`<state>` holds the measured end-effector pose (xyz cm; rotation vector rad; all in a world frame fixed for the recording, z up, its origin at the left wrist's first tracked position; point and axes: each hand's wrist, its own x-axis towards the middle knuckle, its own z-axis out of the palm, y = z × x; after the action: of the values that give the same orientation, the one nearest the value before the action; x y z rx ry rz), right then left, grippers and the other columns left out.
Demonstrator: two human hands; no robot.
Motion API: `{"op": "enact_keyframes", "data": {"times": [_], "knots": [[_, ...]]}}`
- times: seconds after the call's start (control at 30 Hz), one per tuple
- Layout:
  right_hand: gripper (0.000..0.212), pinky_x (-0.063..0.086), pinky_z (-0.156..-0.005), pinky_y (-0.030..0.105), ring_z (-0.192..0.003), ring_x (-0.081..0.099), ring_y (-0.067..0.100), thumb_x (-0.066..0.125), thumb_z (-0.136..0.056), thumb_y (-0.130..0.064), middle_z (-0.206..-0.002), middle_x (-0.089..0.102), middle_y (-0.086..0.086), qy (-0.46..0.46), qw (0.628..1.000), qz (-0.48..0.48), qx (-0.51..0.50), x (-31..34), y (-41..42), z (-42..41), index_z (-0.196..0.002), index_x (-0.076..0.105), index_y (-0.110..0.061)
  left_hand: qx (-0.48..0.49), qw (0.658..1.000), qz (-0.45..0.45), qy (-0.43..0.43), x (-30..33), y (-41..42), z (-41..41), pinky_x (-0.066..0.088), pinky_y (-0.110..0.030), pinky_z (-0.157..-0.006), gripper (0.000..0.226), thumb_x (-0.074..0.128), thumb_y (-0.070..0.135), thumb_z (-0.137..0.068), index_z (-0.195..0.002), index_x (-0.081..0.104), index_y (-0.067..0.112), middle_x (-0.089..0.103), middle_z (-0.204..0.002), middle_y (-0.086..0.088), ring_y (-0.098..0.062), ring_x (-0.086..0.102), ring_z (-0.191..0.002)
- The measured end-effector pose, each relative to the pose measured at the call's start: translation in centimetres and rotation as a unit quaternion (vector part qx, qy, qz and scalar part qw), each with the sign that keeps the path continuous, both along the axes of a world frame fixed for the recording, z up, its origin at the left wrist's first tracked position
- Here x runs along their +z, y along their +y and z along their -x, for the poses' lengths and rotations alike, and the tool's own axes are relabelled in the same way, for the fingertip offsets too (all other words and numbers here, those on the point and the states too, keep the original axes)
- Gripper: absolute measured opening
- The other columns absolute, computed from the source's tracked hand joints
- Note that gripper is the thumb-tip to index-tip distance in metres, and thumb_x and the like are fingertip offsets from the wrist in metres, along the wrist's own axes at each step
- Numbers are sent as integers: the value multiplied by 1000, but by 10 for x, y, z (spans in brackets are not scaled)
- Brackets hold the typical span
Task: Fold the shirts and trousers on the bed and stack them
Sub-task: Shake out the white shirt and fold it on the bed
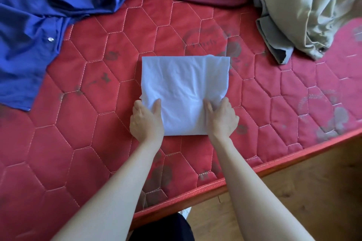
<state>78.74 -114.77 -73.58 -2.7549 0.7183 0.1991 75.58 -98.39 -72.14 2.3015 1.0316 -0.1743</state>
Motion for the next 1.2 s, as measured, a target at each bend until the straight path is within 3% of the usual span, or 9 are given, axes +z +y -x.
{"op": "enact_keyframes", "data": {"times": [0.07,0.2,0.4,0.5,0.63,0.93,1.07,1.2], "knots": [[28,34,-69,38,-89,59,32,46,-97,-39,-93,63,7,-16,1000,-13,18,-2,2,7,-92,44,-12,-7,1000,-12,-18,-1,2,1,33,-38,-69,51,47,48,-97,-122,46,3,59,-122,-14,-39,59,-103],[31,28,-56,34,-77,58,32,44,-101,-35,-85,61,8,-84,995,8,58,-2,5,22,-96,50,-5,-3,998,-19,-59,-1,4,5,32,-37,-65,45,44,41,-100,-125,45,4,58,-123,-11,-38,59,-102],[28,24,-46,27,-47,38,28,64,-92,-21,-62,51,9,-198,969,-45,138,16,41,46,-76,48,-3,37,989,-49,-132,6,37,38,29,-37,-64,40,47,38,-99,-115,47,2,59,-115,-15,-40,57,-99],[31,21,-46,25,-48,29,25,66,-90,-19,-60,48,6,-184,962,-96,175,20,79,68,-74,43,-8,64,987,-70,-128,11,78,75,30,-38,-66,41,47,38,-99,-116,47,1,58,-115,-18,-42,56,-100],[29,21,-46,26,-49,30,24,63,-93,-22,-60,48,6,-155,951,-136,230,19,142,101,-76,46,-7,125,981,-100,-113,18,136,130,35,-45,-70,40,45,35,-101,-118,46,-2,57,-116,-23,-45,55,-101],[27,24,-45,27,-49,34,25,59,-95,-24,-64,47,5,-134,910,-210,330,11,267,161,-81,45,-6,211,955,-169,-119,18,251,220,29,-36,-66,37,38,33,-103,-113,47,-2,58,-109,-21,-44,56,-95],[30,28,-52,32,-61,44,25,49,-99,-36,-70,45,-3,-62,928,-206,303,-4,284,173,-85,31,-16,205,962,-158,-85,3,276,245,30,-38,-64,35,38,32,-103,-110,46,-1,58,-102,-19,-43,56,-89],[32,34,-63,34,-91,55,28,51,-95,-44,-94,56,0,-17,951,-182,248,-6,287,172,-99,45,-13,177,972,-137,-67,-4,283,251,35,-40,-63,33,39,29,-104,-114,48,-1,57,-101,-15,-37,57,-90]]}}
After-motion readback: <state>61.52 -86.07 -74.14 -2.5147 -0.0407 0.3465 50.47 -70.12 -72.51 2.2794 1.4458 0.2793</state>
